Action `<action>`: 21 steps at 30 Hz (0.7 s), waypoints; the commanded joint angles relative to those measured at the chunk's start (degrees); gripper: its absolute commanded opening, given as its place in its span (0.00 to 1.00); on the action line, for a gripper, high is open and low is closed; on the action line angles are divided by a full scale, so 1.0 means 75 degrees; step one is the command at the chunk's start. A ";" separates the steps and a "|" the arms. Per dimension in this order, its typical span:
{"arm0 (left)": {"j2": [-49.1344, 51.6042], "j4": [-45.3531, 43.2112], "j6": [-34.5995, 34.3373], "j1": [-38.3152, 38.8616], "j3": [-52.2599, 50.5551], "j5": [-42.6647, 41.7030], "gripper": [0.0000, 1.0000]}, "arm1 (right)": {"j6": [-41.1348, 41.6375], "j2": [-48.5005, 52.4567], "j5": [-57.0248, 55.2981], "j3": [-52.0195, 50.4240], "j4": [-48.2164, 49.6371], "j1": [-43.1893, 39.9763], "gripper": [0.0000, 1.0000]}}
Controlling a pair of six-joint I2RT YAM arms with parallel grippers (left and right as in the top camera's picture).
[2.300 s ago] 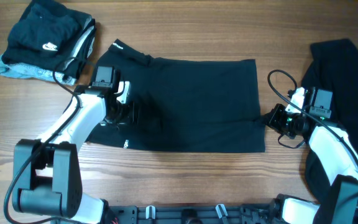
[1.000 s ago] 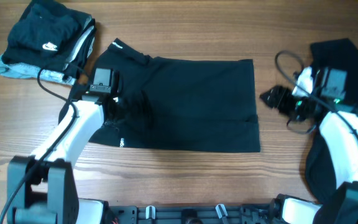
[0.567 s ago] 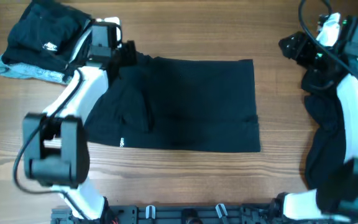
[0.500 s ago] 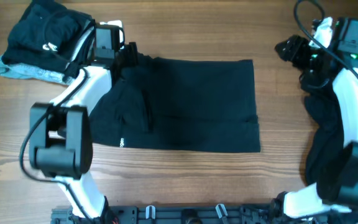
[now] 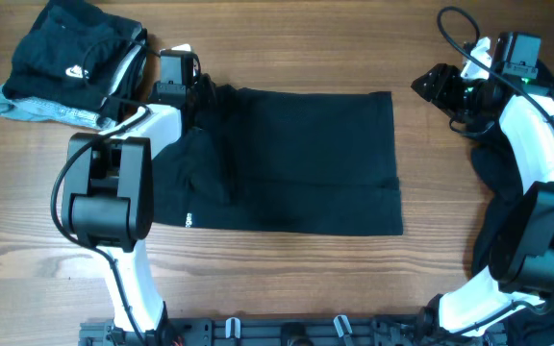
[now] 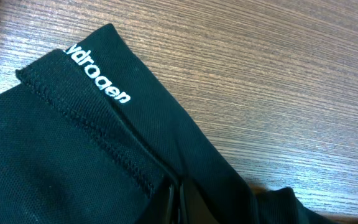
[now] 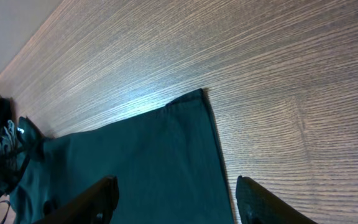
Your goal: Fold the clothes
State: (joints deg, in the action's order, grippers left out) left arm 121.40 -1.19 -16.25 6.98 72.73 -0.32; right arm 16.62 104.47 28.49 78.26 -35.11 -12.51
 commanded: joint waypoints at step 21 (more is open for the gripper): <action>-0.2745 0.2841 -0.0093 -0.0184 0.0207 -0.0035 0.04 | -0.0213 0.2430 -0.0396 -0.0187 0.2608 0.1061 0.47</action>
State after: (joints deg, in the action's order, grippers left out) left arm 103.28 18.96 -16.69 5.87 74.00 -0.32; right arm 15.16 121.40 24.08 77.17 -15.09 -6.37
